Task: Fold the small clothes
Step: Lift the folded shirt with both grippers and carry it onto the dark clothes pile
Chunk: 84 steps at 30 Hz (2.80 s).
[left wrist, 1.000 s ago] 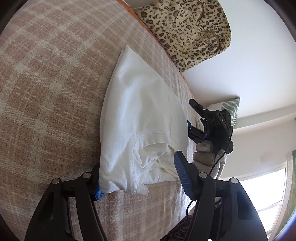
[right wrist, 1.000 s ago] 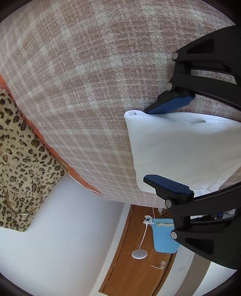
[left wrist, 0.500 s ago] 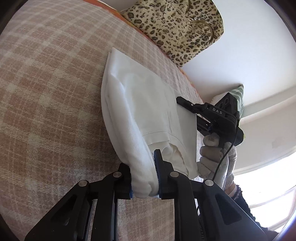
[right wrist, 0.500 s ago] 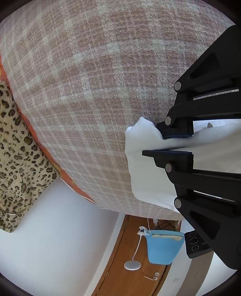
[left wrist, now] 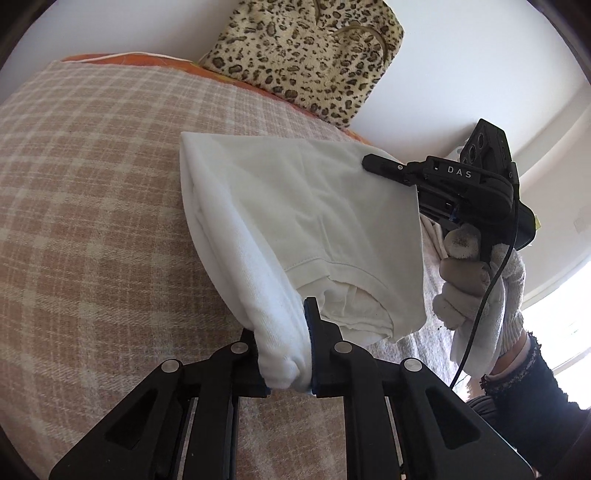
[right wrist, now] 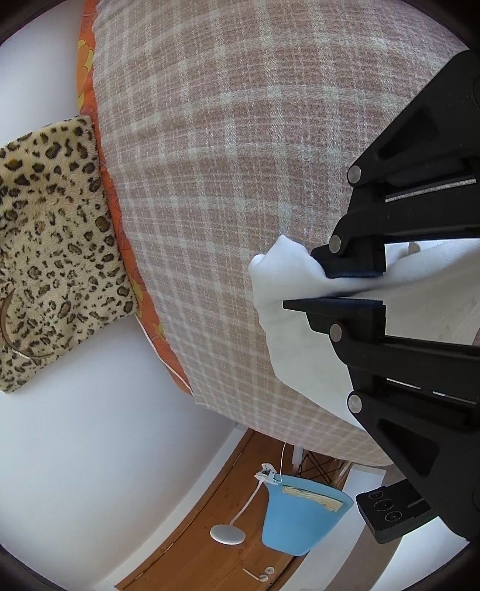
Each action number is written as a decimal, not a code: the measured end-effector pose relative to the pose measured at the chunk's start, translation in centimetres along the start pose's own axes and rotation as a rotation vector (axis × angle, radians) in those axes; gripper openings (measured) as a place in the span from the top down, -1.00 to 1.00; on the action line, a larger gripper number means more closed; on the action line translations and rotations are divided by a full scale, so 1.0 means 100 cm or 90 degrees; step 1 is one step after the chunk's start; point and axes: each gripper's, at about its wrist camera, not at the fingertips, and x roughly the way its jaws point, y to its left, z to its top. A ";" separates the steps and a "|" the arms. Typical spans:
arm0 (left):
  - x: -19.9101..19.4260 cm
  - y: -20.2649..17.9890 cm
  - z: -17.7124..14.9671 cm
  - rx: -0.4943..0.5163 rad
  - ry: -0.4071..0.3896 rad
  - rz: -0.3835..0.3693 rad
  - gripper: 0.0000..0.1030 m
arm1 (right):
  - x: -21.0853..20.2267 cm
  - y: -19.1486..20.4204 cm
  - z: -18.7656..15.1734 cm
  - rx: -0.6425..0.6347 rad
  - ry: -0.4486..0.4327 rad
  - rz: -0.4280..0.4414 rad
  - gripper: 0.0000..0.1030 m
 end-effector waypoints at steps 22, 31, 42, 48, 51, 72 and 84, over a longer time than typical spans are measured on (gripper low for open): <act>0.025 -0.096 -0.005 0.099 -0.012 -0.072 0.78 | -0.121 -0.029 -0.002 -0.012 -0.098 -0.039 0.83; 0.072 -0.131 -0.018 0.161 0.000 -0.108 0.78 | -0.183 -0.086 0.010 0.027 -0.128 -0.059 0.83; 0.126 -0.197 -0.010 0.232 0.019 -0.149 0.78 | -0.260 -0.144 0.032 0.026 -0.171 -0.127 0.83; 0.147 -0.245 0.000 0.269 0.015 -0.176 0.78 | -0.306 -0.171 0.047 0.023 -0.203 -0.166 0.83; 0.160 -0.269 0.004 0.288 0.015 -0.188 0.78 | -0.327 -0.188 0.053 0.026 -0.216 -0.190 0.83; 0.273 -0.347 -0.016 0.345 0.052 -0.192 0.78 | -0.352 -0.332 0.085 0.044 -0.202 -0.286 0.84; 0.275 -0.313 -0.033 0.315 0.101 -0.182 0.65 | -0.316 -0.383 0.084 0.075 -0.146 -0.302 0.83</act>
